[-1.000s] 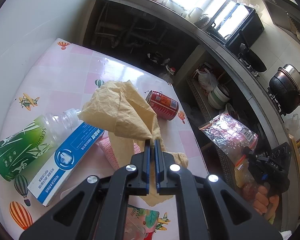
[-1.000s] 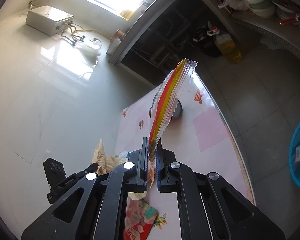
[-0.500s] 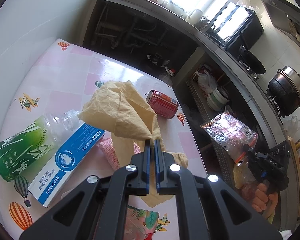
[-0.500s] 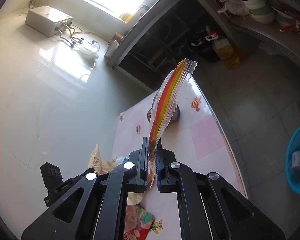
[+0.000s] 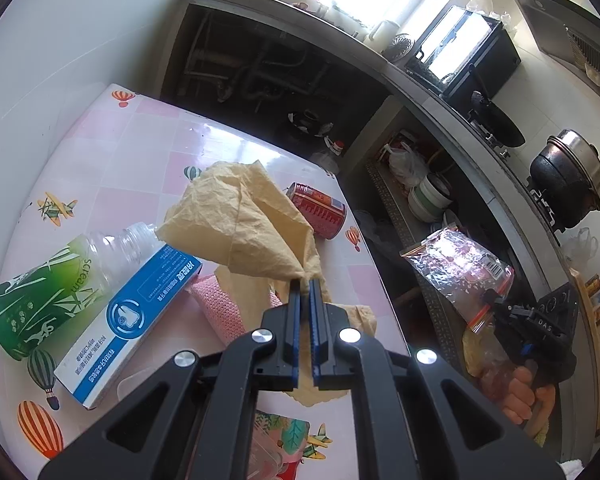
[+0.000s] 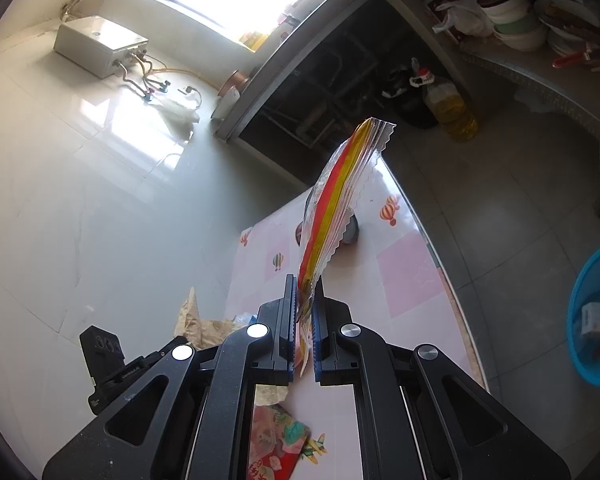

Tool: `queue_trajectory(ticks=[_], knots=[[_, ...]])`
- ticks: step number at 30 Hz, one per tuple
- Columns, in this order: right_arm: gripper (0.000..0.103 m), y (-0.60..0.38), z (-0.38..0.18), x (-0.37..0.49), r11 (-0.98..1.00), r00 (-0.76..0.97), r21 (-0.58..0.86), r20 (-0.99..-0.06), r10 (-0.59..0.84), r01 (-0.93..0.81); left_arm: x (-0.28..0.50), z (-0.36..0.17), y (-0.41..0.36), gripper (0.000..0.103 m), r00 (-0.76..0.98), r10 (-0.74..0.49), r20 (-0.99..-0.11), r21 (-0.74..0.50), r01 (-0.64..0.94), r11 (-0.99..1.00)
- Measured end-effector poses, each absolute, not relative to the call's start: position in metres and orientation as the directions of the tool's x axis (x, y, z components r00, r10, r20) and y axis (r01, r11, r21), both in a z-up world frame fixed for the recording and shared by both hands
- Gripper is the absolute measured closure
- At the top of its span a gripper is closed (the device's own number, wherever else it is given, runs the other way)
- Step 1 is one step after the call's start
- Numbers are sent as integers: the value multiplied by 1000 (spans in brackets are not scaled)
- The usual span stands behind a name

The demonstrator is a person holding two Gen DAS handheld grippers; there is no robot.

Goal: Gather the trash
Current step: 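Lift the tan paper and the bag and carry both toward the wastebasket, then open both tools over the blue wastebasket to drop paper and bag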

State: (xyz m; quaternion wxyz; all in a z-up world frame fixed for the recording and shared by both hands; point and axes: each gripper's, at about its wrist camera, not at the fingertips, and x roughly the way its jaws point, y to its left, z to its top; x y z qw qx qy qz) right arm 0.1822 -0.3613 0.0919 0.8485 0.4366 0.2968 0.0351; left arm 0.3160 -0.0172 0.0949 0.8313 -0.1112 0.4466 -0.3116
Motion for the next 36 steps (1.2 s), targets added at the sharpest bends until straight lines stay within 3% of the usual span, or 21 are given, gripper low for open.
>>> queue_trajectory(ticks=[10, 21, 29, 36], knots=[[98, -368, 91, 164, 602, 835, 771, -461, 302, 207, 309, 102, -44, 99, 363, -657, -661, -475, 475, 741], [98, -414, 75, 97, 562, 846, 762, -498, 190, 322, 271, 100, -170, 99, 183, -732, -656, -494, 629, 600], [98, -459, 36, 26, 487, 795, 713, -603, 60, 504, 228, 83, -300, 99, 18, -747, -665, -506, 725, 468], [98, -482, -27, -12, 369, 704, 662, -710, 28, 653, 193, 23, -412, 99, -72, -632, -771, -439, 780, 446]])
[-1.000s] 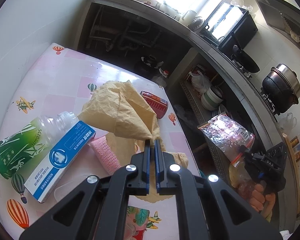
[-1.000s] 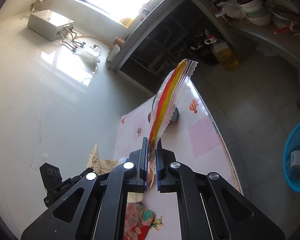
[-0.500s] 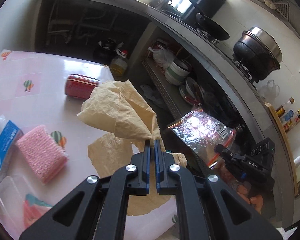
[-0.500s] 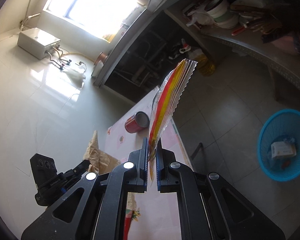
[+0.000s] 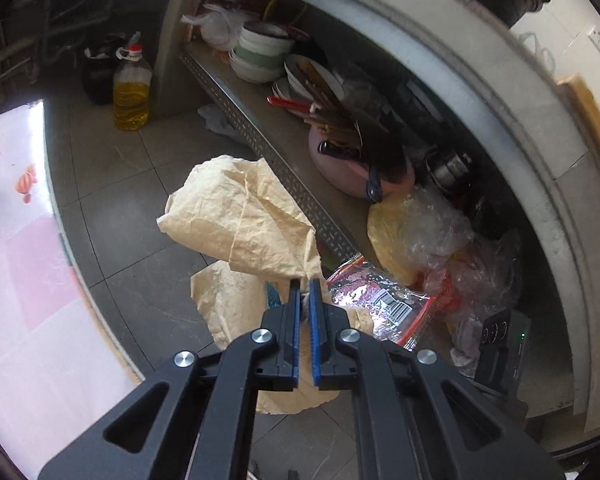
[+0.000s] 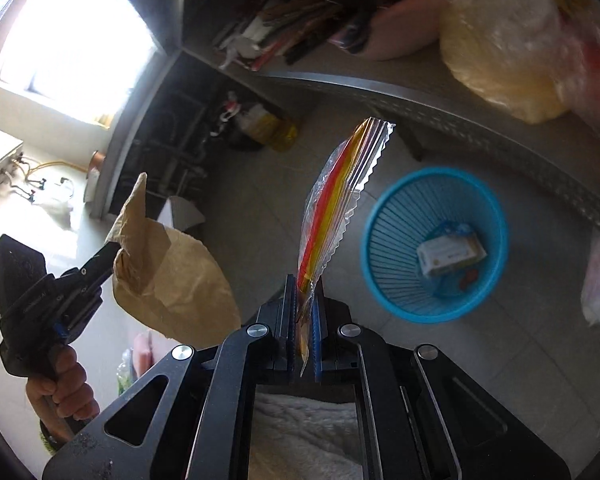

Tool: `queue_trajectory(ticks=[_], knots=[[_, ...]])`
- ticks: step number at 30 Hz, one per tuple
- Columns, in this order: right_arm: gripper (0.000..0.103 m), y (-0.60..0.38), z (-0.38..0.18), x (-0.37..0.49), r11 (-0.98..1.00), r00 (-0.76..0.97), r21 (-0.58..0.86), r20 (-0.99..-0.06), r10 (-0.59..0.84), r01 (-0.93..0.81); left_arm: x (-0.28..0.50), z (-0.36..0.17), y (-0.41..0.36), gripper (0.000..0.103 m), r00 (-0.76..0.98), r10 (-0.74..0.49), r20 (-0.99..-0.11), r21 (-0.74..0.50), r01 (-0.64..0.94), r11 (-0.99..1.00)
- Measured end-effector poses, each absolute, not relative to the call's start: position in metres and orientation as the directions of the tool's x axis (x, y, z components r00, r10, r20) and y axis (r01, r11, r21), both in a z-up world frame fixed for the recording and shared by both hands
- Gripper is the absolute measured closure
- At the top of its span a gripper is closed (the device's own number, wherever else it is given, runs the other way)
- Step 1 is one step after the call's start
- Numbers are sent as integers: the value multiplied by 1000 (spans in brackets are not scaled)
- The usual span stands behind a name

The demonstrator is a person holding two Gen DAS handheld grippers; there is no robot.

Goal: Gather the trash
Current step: 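Open both tools over the blue wastebasket to drop paper and bag, then move both tools back over the table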

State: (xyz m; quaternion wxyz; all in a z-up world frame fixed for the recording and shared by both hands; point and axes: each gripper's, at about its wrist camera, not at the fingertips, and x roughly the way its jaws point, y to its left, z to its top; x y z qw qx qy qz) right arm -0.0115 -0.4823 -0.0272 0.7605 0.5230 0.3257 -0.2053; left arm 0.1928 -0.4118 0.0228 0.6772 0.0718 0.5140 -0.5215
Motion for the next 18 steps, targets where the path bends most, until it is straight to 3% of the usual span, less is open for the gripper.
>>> queue_trajectory(ticks=[8, 9, 10, 11, 13, 14, 18], knots=[[97, -510, -97, -19, 308, 600, 581, -799, 42, 753, 174, -62, -502, 99, -140, -500, -855, -405, 783, 472], [93, -513, -104, -16, 306, 594, 577, -803, 45, 758, 174, -71, -512, 96, -147, -486, -862, -401, 783, 475], [92, -517, -114, -13, 303, 580, 565, -813, 46, 767, 175, -80, -518, 87, -155, -466, -871, -396, 783, 479], [89, -521, -123, -10, 303, 565, 551, -824, 48, 778, 175, -90, -524, 71, -167, -442, -881, -393, 779, 489], [67, -528, -147, -5, 295, 522, 516, -850, 64, 804, 177, -104, -529, 57, -164, -398, -903, -369, 770, 520], [58, -532, -160, -4, 285, 492, 490, -868, 69, 824, 177, -110, -530, 57, -164, -382, -909, -361, 766, 531], [58, -538, -201, -14, 228, 405, 418, -909, 102, 880, 173, -117, -517, 56, -196, -371, -908, -380, 760, 527]])
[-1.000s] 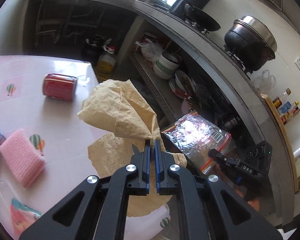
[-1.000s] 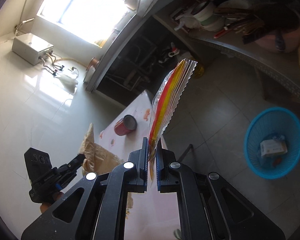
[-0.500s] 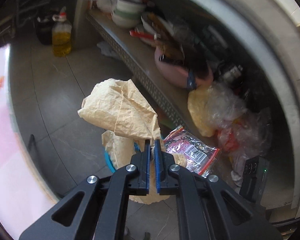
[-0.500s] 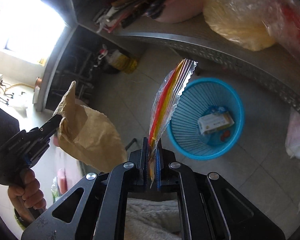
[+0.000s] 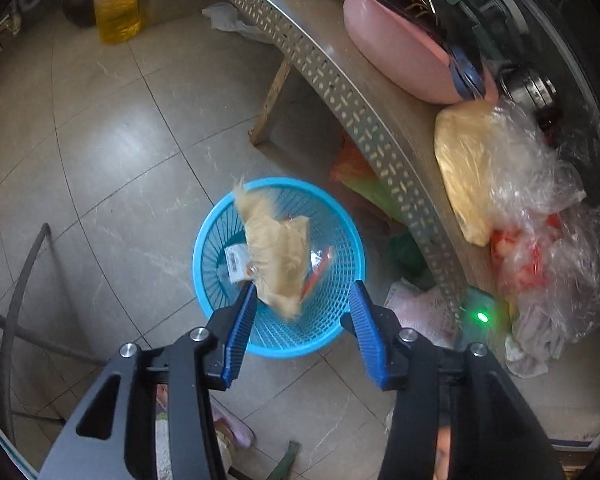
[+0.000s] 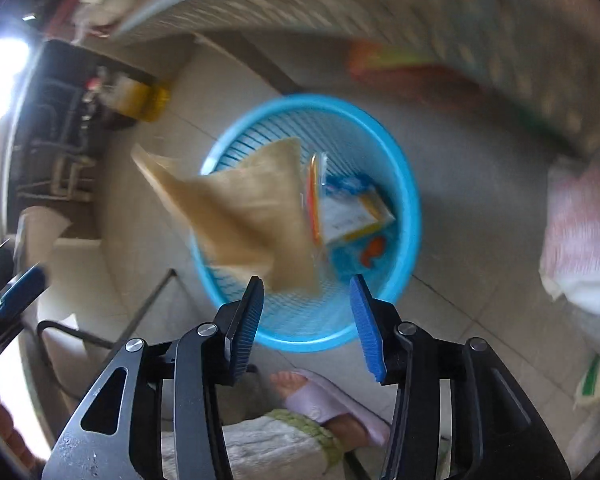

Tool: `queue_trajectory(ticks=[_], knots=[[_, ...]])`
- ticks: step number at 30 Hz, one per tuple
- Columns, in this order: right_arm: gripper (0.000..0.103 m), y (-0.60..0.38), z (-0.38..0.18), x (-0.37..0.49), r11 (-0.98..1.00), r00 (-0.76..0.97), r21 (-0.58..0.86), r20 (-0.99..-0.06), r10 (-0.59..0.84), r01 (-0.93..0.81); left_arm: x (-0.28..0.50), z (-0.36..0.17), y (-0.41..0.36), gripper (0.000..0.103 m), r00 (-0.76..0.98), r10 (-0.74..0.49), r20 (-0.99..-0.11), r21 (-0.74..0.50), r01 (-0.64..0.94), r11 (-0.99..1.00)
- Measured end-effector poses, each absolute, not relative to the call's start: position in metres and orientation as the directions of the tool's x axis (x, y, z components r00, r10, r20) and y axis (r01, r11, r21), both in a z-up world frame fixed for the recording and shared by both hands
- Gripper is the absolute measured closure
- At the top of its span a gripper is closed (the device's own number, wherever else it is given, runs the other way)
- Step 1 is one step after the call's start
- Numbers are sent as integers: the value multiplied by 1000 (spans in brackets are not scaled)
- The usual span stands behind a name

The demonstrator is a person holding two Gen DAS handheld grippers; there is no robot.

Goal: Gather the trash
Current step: 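Move both tools back over the table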

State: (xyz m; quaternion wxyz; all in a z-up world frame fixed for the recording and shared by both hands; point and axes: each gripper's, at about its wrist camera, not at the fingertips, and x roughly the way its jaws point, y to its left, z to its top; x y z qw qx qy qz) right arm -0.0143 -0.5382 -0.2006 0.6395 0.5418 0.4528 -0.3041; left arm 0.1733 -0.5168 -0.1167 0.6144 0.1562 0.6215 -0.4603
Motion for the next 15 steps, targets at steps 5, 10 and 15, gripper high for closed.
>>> queue_trajectory(ticks=[5, 10, 15], knots=[[58, -529, -201, -31, 215, 396, 410, -912, 108, 886, 174, -101, -490, 55, -177, -382, -907, -370, 769, 521], [52, -525, -184, -40, 235, 418, 427, -904, 89, 873, 180, -72, -451, 50, -125, -433, -893, -367, 759, 538], [42, -518, -162, -35, 285, 440, 439, -896, 66, 852, 186, -45, -399, 44, -65, -489, -870, -379, 722, 579]])
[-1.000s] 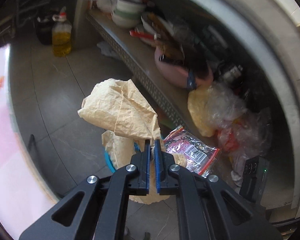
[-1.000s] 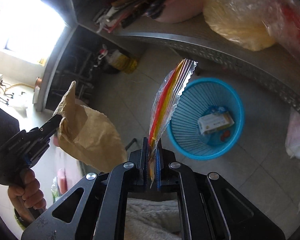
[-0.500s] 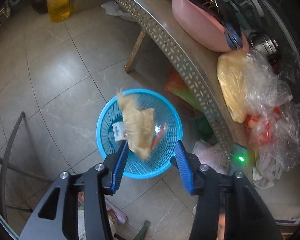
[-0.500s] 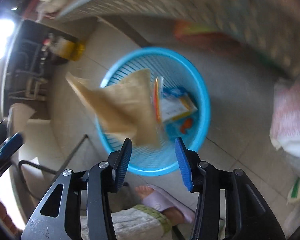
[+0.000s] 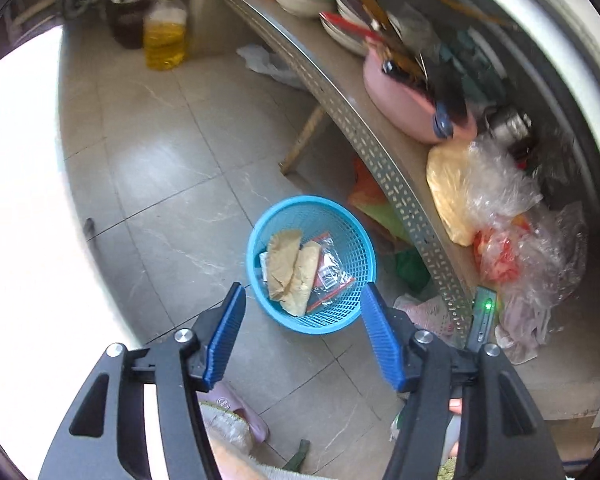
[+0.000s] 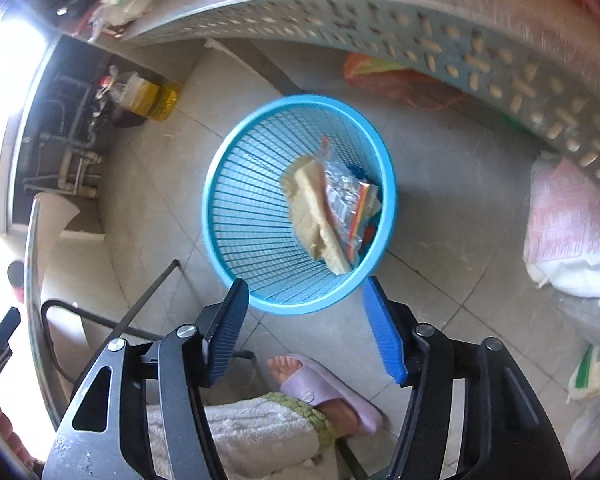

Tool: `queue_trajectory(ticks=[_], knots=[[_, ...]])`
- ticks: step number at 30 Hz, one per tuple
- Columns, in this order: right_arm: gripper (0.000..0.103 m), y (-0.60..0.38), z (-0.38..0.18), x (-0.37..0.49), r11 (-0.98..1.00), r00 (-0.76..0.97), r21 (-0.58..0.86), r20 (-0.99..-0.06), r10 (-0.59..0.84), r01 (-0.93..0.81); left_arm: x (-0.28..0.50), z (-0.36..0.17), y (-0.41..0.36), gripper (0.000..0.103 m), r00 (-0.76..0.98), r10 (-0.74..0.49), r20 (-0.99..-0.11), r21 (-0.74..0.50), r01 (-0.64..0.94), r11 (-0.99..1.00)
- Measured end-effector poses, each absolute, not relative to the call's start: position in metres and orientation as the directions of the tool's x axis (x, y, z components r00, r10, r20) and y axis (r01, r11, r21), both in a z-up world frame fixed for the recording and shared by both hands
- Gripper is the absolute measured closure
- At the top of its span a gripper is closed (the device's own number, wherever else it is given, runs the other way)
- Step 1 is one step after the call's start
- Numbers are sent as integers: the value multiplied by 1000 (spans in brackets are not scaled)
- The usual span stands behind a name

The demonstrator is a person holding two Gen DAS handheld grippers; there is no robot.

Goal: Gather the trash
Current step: 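Move both tools back over the table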

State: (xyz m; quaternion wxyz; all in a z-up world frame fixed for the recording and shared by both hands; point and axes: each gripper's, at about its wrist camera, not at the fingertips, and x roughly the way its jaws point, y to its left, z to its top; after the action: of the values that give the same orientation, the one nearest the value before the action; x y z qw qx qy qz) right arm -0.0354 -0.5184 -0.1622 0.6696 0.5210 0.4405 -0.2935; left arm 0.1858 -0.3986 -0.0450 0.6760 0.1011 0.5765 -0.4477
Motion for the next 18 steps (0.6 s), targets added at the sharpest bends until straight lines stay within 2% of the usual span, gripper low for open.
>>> queue_trajectory(ticks=[6, 9, 18], knots=[[36, -503, -130, -15, 400, 438, 414, -898, 32, 818, 187, -12, -342, 35, 28, -547, -837, -374, 700, 609], [32, -495, -110, -4, 454, 456, 412, -890, 12, 790, 188, -2, -316, 34, 74, -547, -834, -356, 685, 636], [28, -471, -62, 28, 612, 528, 420, -849, 4, 671, 197, 32, -249, 29, 201, -578, -791, -345, 634, 692]])
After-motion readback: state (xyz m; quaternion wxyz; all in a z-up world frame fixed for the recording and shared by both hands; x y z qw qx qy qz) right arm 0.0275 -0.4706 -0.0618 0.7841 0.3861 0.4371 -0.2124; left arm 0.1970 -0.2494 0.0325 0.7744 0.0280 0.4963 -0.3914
